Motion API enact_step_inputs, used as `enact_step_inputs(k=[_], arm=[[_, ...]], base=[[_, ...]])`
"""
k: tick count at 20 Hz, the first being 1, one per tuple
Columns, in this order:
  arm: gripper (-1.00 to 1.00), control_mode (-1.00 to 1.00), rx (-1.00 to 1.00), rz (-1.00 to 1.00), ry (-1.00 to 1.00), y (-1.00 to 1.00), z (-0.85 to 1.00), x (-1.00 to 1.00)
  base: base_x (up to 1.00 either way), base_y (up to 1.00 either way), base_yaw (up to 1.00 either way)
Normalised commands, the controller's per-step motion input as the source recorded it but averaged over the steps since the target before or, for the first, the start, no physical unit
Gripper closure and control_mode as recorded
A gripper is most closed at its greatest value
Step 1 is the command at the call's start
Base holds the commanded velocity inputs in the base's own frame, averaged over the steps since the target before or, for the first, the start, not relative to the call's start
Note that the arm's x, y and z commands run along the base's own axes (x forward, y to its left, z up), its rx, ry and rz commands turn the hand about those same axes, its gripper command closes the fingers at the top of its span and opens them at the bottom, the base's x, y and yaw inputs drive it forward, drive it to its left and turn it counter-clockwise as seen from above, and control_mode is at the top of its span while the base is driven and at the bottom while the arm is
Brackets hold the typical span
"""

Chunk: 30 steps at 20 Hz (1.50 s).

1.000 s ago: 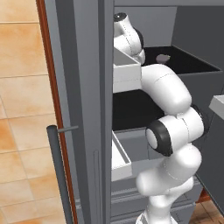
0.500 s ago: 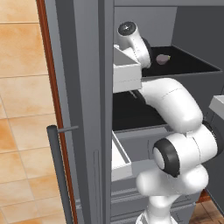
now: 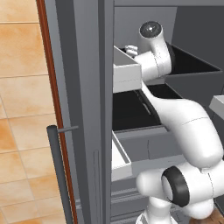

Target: Place one eggplant and one fish in each tupperware on the nearby counter, to pack two identical lunches.

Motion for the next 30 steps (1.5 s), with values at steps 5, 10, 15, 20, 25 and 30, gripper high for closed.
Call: enact_step_inputs(k=[5, 10, 15, 20, 25, 30], arm=[[1.00, -1.00, 0.00, 0.00, 0.12, -0.03, 0.14, -1.00], [1.00, -1.00, 0.00, 0.02, 0.05, -0.12, -0.14, -0.91], [1.00, -1.00, 0.00, 0.23, 0.00, -0.07, -0.34, -0.79], [1.00, -1.00, 0.00, 0.52, 0.00, -0.24, -0.54, -0.39], [1.00, -1.00, 0.00, 0.48, 0.00, 0.01, -0.40, -0.25], [1.00, -1.00, -0.08, 0.22, 0.00, 0.15, -0.11, -0.69]], base=[[0.00, 0.00, 0.00], [0.00, 0.00, 0.00], [0.00, 0.00, 0.00], [0.00, 0.00, 0.00], [0.00, 0.00, 0.00], [0.00, 0.00, 0.00]])
